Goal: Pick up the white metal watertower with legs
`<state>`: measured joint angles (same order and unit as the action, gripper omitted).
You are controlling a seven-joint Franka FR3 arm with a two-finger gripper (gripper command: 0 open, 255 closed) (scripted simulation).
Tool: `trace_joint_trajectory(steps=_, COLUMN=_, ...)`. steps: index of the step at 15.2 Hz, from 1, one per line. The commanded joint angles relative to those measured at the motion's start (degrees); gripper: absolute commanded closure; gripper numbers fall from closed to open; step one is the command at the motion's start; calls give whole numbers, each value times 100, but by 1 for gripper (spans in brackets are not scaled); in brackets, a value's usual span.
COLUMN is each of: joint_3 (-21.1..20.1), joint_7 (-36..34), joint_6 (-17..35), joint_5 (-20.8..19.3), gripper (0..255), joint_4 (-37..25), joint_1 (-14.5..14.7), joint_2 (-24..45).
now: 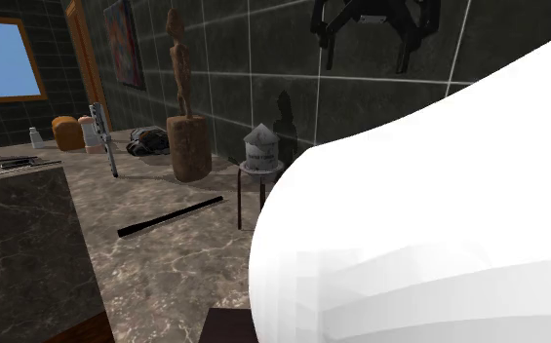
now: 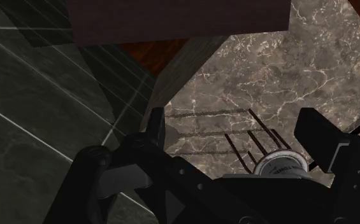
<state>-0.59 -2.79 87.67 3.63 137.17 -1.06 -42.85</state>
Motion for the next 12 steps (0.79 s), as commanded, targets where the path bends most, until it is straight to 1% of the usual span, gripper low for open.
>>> trace_joint_trajectory(steps=1, joint_3=0, joint_7=0, joint_6=0, joint_5=0, gripper=0, joint_4=0, joint_1=0, joint_2=0)
trace_joint_trajectory(steps=7, joint_3=277, joint_7=1033, joint_6=761, joint_5=263, gripper=0, joint_4=-507, joint_1=373, joint_2=1367)
trace_joint_trajectory(steps=12, joint_3=410, joint_7=1911, joint_6=1136, joint_5=601, gripper=0, joint_4=-1155, joint_1=678, joint_2=2514)
